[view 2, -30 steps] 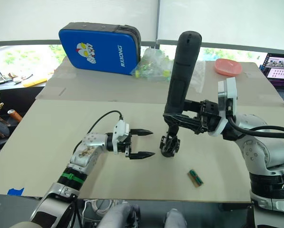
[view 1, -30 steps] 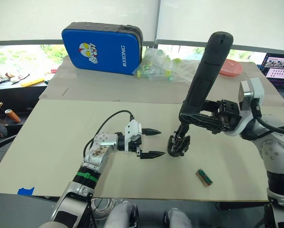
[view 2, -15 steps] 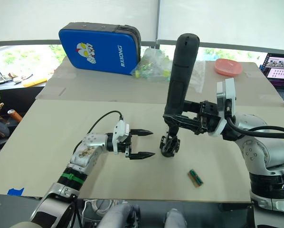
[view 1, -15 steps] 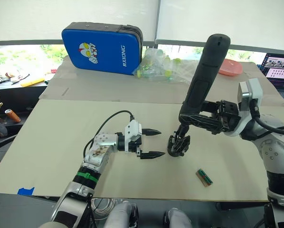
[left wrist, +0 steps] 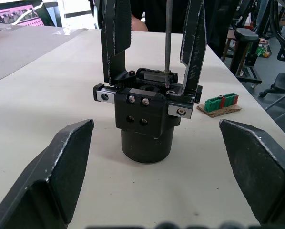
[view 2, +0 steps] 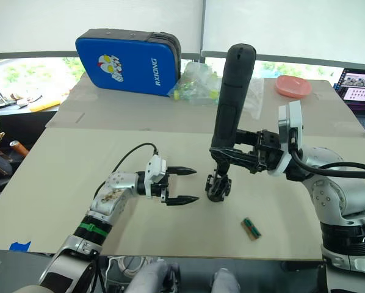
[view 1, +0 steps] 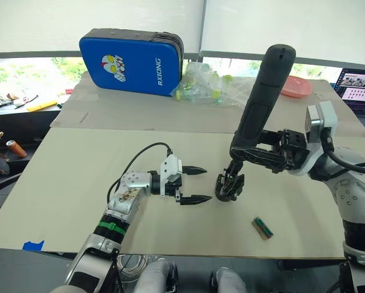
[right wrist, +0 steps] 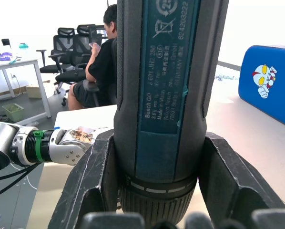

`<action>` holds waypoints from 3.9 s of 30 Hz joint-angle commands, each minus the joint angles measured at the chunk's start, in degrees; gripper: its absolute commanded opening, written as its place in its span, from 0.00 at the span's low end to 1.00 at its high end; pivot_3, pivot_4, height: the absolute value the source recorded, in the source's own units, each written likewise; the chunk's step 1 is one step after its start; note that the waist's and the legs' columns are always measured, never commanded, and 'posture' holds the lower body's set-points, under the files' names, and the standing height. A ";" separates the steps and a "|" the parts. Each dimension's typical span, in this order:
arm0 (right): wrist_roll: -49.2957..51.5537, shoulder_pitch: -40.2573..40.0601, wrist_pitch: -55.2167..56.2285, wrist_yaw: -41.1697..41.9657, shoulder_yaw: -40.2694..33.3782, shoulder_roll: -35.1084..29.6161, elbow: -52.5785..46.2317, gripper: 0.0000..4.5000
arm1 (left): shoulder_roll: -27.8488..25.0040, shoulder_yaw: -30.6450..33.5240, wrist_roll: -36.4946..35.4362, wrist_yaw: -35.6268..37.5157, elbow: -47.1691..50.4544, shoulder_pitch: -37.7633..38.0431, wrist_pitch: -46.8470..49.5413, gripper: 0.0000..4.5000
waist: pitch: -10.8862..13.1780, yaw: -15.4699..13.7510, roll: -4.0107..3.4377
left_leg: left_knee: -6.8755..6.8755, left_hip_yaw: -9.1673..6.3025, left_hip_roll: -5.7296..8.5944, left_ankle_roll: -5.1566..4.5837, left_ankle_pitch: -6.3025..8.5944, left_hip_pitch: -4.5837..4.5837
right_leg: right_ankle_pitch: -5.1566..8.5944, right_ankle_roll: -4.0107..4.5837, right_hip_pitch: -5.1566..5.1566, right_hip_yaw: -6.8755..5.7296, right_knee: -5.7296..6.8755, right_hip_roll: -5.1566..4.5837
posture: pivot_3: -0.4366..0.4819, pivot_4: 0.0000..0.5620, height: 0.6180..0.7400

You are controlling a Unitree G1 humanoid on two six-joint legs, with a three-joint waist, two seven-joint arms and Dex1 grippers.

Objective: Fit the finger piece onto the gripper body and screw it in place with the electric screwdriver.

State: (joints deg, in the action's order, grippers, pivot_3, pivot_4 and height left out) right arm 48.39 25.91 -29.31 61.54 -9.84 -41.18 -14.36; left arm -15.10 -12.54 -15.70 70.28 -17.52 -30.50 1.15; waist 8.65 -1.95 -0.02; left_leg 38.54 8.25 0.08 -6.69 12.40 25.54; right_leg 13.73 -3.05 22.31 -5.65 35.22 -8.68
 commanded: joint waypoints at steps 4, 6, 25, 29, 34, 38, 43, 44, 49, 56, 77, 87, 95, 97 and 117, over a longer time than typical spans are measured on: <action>0.51 -0.31 0.58 0.91 -1.73 -0.34 -1.53 0.43 | 0.07 -0.45 0.14 -0.09 1.74 0.21 -0.87 1.00 | 0.00 -0.01 0.00 | 0.00 0.00 0.00 0.00 0.00 0.00 | 0.00 0.00 0.00 0.00 0.00 0.00 | 0.48 0.27 1.00; 0.27 -0.48 0.72 0.87 -1.77 -0.33 -1.54 0.43 | 0.06 -0.47 0.13 -0.08 1.82 0.27 -0.86 1.00 | 0.00 -0.01 0.00 | 0.00 0.00 0.00 0.00 0.00 0.00 | 0.00 0.00 0.00 0.00 0.00 0.00 | 0.48 0.27 1.00; -1.22 -1.02 2.12 0.78 -1.84 0.54 -1.24 0.43 | -0.10 -0.52 0.05 0.12 1.88 0.30 -0.82 1.00 | 0.00 -0.04 0.00 | 0.00 0.01 0.00 0.00 0.00 0.00 | 0.00 0.00 -0.01 0.00 0.00 -0.05 | 0.48 0.27 1.00; -1.47 -1.48 2.08 1.19 -1.83 0.37 -1.41 0.43 | -0.09 -0.55 0.10 0.00 2.00 0.30 -0.73 1.00 | 0.00 -0.05 0.00 | 0.00 0.00 0.00 0.00 0.00 0.00 | 0.00 0.00 -0.01 -0.01 0.00 -0.04 | 0.48 0.27 1.00; -1.78 -1.80 2.36 1.51 -1.74 0.35 -1.51 0.43 | 0.05 -0.67 0.20 -0.28 2.11 0.30 -0.57 1.00 | 0.00 -0.06 0.00 | 0.00 0.00 0.00 0.00 0.00 0.00 | 0.00 0.00 -0.01 -0.01 0.00 -0.04 | 0.48 0.27 1.00; -1.35 -2.02 2.05 1.44 -1.47 0.42 -2.38 0.43 | 0.11 -0.92 0.35 -0.52 2.25 0.35 -0.40 1.00 | 0.00 -0.06 0.00 | 0.00 0.00 0.00 0.00 0.00 0.00 | 0.00 0.00 -0.01 -0.01 0.00 -0.04 | 0.48 0.27 1.00; -0.90 -1.83 1.69 1.12 -1.47 0.57 -3.08 0.43 | 0.10 -1.17 0.41 -0.83 2.08 0.13 -0.29 1.00 | 0.00 -0.04 0.00 | 0.00 0.00 0.00 0.00 0.00 0.00 | 0.00 0.00 -0.01 -0.01 0.00 -0.05 | 0.48 0.27 1.00; -0.89 -1.82 1.62 1.03 -1.38 0.62 -3.23 0.43 | 0.17 -1.28 0.58 -1.02 1.91 0.04 -0.32 1.00 | 0.00 -0.04 0.00 | 0.00 0.00 0.00 0.00 0.00 0.00 | 0.00 0.00 -0.01 -0.01 0.00 -0.05 | 0.48 0.27 1.00; -1.37 -2.01 1.79 1.15 -0.79 0.57 -3.78 0.43 | 0.85 -1.88 1.95 -2.42 0.63 -0.50 -0.83 1.00 | 0.00 -0.06 0.00 | 0.00 0.00 0.00 0.00 0.00 0.00 | 0.00 0.00 -0.01 -0.01 0.00 -0.05 | 0.48 0.27 1.00; -1.53 -1.63 1.85 1.02 -0.66 0.49 -3.96 0.43 | 1.27 -3.61 5.31 -3.26 -1.46 -1.04 -2.07 1.00 | 0.00 -0.07 0.00 | 0.00 0.00 0.00 0.00 0.00 0.00 | 0.00 0.00 0.00 -0.01 0.00 -0.04 | 0.48 0.27 1.00; -1.72 -1.51 1.74 1.02 -1.03 0.05 -3.90 0.43 | 6.66 -6.91 10.74 -7.08 -8.31 -5.09 -3.47 1.00 | 0.01 -0.13 0.01 | 0.00 0.00 0.00 -0.02 0.02 0.02 | -0.01 -0.01 0.00 -0.02 -0.01 -0.17 | 0.48 0.27 1.00; -1.61 -1.61 1.51 0.95 -1.09 -0.05 -3.95 0.43 | 9.52 -8.35 12.70 -8.17 -12.83 -6.85 -4.86 1.00 | 0.01 -0.15 0.02 | 0.02 0.00 0.01 -0.04 0.02 0.03 | -0.01 -0.01 0.00 -0.03 -0.01 -0.18 | 0.48 0.27 1.00; -1.58 -2.20 1.56 0.75 -1.24 0.00 -4.34 0.43 | 11.14 -8.13 14.13 -9.36 -17.55 -8.45 -7.14 1.00 | 0.01 -0.17 0.02 | 0.03 0.00 0.00 -0.07 0.04 0.04 | -0.01 -0.02 0.00 -0.04 -0.01 -0.20 | 0.48 0.27 1.00; -1.59 -2.38 1.59 0.74 -1.28 -0.02 -4.46 0.43 | 11.33 -8.04 14.18 -9.47 -18.40 -8.73 -7.54 1.00 | 0.01 -0.19 0.02 | 0.04 0.00 0.00 -0.07 0.04 0.04 | -0.01 -0.02 0.00 -0.05 -0.02 -0.22 | 0.48 0.27 1.00; -2.30 -3.69 1.76 0.44 -1.14 -0.02 -4.62 0.43 | 11.69 -9.10 16.51 -9.47 -21.38 -8.30 -9.89 0.51 | 0.01 -0.25 0.02 | 0.20 0.00 0.03 -0.19 0.13 0.04 | -0.09 -0.16 -0.06 -0.05 -0.03 -0.30 | 0.48 0.27 1.00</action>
State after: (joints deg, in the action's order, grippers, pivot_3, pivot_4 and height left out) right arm 45.99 22.47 -28.17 61.90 -9.82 -40.67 -17.51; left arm -3.36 -20.69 -0.11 60.42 -38.69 -39.73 -8.73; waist 8.66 -2.20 0.00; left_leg 38.74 8.25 0.11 -6.88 12.53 25.58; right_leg 13.63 -3.21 22.25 -5.70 35.18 -8.98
